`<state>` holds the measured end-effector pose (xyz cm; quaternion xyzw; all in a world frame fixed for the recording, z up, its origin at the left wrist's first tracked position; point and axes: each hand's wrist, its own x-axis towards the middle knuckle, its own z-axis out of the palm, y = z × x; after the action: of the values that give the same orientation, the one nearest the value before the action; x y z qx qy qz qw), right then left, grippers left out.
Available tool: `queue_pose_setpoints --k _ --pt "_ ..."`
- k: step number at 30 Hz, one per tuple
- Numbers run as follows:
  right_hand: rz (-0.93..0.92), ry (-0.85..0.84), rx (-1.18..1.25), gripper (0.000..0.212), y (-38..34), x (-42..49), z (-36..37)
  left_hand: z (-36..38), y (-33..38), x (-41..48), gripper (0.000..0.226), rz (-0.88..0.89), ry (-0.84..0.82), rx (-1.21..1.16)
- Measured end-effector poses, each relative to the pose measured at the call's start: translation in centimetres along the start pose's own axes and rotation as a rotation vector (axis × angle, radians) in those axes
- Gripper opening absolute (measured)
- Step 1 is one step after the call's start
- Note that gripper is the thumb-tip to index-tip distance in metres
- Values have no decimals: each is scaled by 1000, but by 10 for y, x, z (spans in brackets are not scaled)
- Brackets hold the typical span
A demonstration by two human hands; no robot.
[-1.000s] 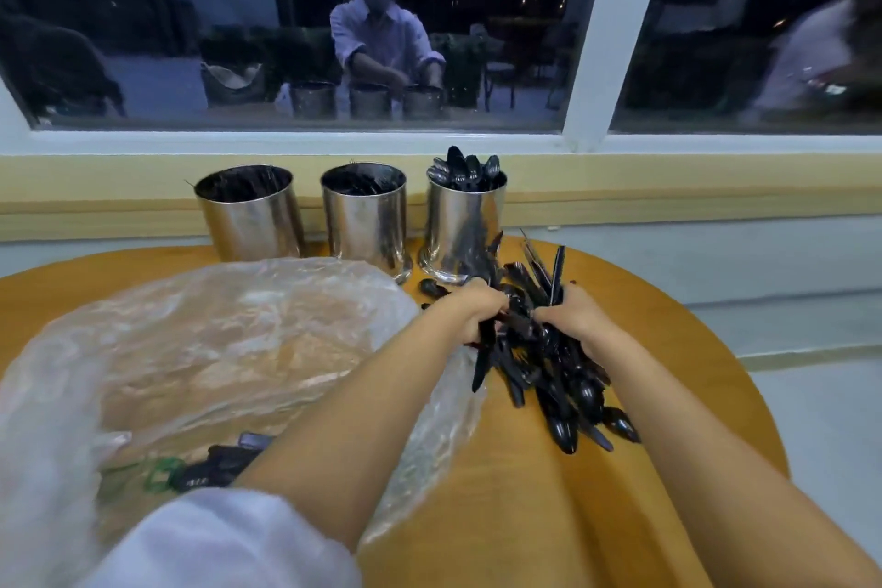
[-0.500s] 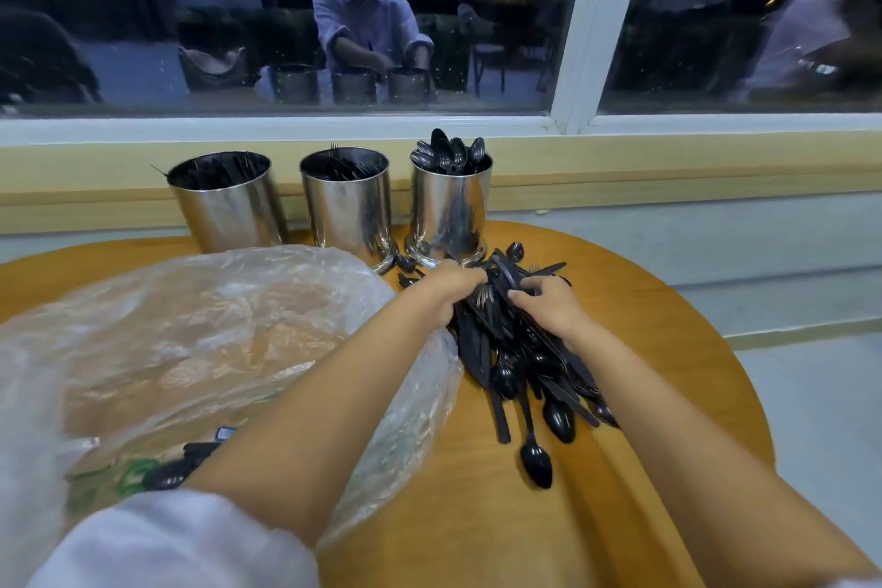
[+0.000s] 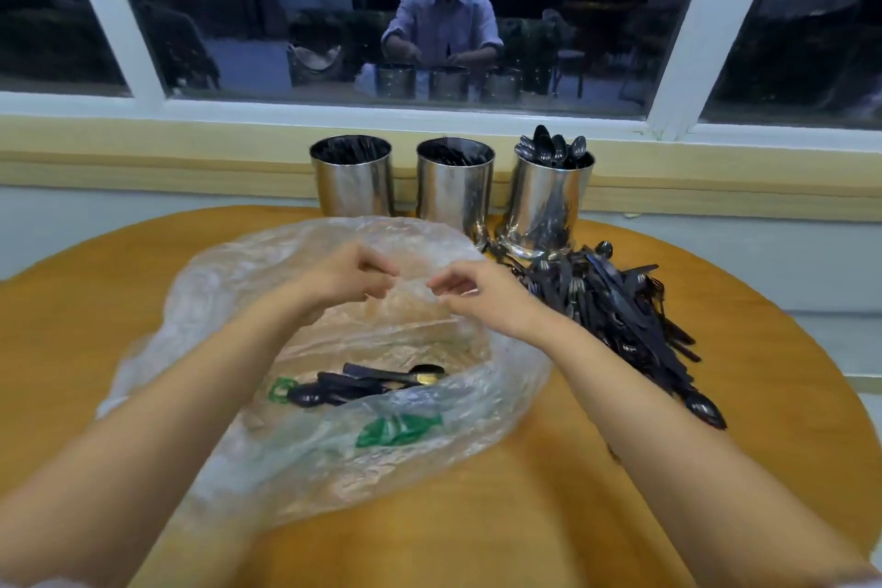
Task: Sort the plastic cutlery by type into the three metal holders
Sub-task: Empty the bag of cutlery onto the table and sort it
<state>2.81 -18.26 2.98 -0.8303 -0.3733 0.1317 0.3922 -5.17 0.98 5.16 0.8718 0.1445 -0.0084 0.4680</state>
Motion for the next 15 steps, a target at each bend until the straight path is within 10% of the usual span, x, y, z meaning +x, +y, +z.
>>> queue_pose_setpoints --k 9,15 --pt "-50 -413 -202 39 -11 17 97 -13 -109 -41 43 11 -164 421" --pt "-70 -399 -350 37 -16 26 123 -2 -132 -38 31 162 -35 506"
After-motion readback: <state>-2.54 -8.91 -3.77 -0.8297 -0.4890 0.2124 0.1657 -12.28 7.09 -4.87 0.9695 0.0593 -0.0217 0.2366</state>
